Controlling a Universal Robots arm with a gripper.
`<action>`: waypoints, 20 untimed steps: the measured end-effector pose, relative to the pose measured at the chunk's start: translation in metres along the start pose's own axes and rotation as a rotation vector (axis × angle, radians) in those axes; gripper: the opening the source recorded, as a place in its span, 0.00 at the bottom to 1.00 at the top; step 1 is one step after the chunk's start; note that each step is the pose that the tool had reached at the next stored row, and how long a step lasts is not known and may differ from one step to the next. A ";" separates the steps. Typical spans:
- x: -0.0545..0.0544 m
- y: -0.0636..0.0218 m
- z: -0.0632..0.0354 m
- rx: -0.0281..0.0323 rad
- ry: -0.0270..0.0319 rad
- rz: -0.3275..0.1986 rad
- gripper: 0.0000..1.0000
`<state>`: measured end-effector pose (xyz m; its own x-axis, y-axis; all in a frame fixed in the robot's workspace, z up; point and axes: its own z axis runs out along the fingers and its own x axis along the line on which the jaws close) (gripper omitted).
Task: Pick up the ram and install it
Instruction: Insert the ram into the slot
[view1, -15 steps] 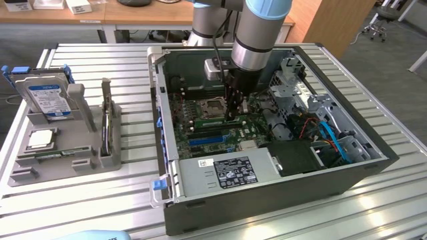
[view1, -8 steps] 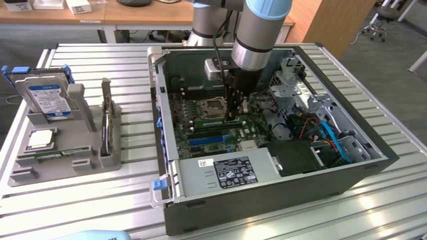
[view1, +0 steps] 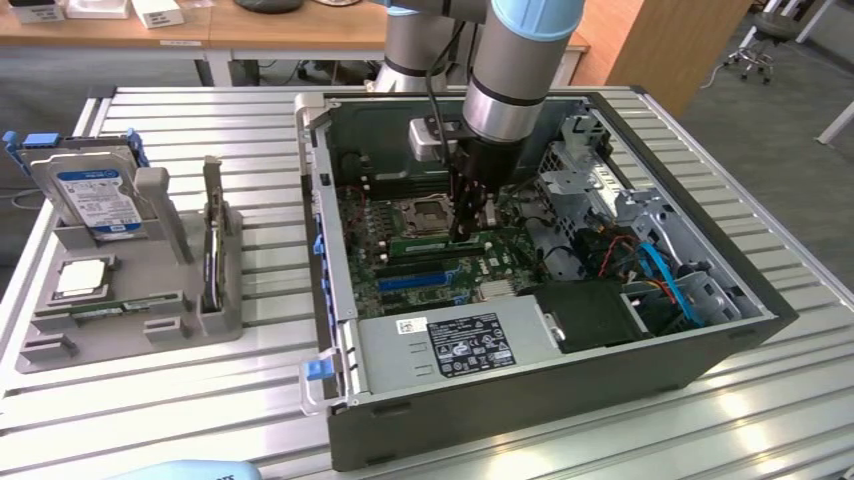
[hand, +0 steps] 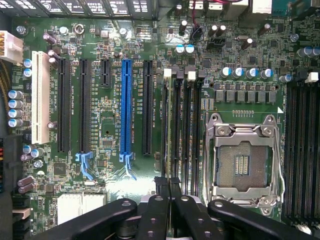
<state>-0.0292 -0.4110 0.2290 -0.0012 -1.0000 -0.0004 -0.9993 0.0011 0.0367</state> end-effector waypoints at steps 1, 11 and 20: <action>0.000 0.0000 0.0000 0.0000 0.0000 0.000 0.11; 0.000 0.0001 -0.0019 -0.0003 0.0002 0.000 0.11; 0.000 0.0001 -0.0020 -0.0004 0.0007 -0.005 0.11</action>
<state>-0.0292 -0.4110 0.2310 0.0042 -1.0000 0.0000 -0.9993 -0.0041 0.0371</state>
